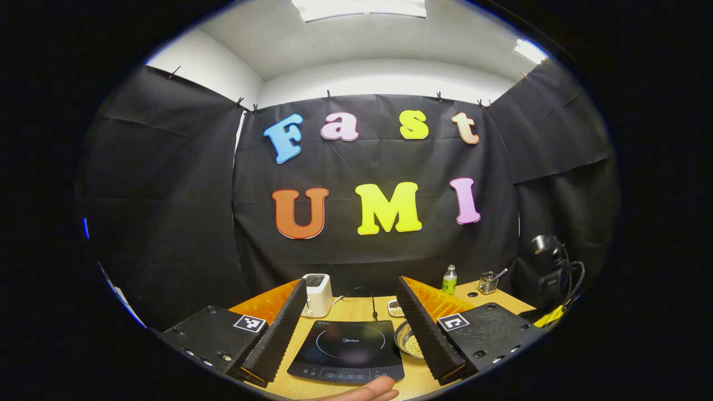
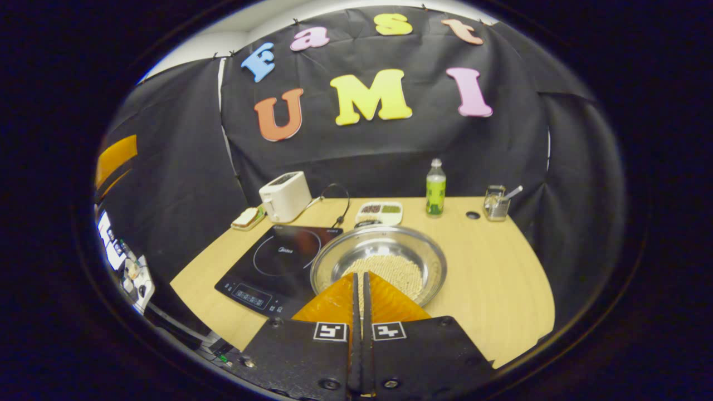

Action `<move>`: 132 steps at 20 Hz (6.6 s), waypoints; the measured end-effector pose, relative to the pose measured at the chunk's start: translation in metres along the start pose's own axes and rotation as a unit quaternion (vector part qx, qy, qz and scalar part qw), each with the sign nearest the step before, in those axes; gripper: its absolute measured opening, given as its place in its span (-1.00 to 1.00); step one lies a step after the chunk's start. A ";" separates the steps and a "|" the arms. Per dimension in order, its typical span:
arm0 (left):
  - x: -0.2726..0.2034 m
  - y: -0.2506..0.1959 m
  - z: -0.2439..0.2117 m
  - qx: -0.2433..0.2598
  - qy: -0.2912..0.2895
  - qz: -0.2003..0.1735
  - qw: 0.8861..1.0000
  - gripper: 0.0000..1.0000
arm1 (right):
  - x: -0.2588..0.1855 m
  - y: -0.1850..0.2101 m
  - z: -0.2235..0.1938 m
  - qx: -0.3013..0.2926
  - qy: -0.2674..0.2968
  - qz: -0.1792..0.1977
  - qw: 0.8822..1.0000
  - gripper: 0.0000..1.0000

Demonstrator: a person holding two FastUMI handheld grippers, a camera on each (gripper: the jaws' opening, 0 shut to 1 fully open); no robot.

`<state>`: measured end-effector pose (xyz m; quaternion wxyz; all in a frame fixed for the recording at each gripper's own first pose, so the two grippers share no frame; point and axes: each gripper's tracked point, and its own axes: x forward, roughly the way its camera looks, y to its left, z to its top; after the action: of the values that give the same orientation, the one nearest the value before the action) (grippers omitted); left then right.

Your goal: First push the handle of the pot to place it horizontally, then grasp the pot with both hands and set it on the induction cooktop.

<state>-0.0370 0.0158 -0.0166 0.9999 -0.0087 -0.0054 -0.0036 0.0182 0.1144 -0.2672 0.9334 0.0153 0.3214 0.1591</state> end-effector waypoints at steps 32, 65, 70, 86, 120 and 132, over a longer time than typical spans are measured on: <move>0.002 0.003 -0.002 -0.013 -0.008 -0.007 1.000 0.92 | 0.049 -0.038 -0.096 -0.026 0.121 0.010 0.992 -0.98; 0.109 -0.050 -0.011 -0.041 0.006 -0.023 0.999 0.92 | 0.093 -0.171 -0.028 -0.103 0.105 0.032 0.989 -0.93; 0.119 -0.041 -0.023 -0.039 0.017 -0.015 0.999 0.92 | 0.109 -0.188 -0.013 -0.095 0.096 0.015 0.991 -0.93; 0.155 -0.033 -0.076 -0.048 0.065 -0.014 0.997 0.92 | 0.120 -0.212 0.022 -0.066 0.057 -0.031 0.996 -0.92; 0.199 -0.124 -0.340 -0.020 0.379 -0.071 0.923 0.92 | 0.176 -0.241 0.024 0.074 0.033 -0.115 0.990 0.83; 0.197 -0.123 -0.342 -0.009 0.389 -0.058 0.919 0.30 | 0.182 -0.231 0.009 0.056 0.063 -0.120 0.989 0.31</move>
<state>0.1626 -0.1143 -0.3547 0.9210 -0.0149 0.3838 -0.0647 0.2252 -0.0480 -0.3989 0.9211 0.0193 0.3878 0.0284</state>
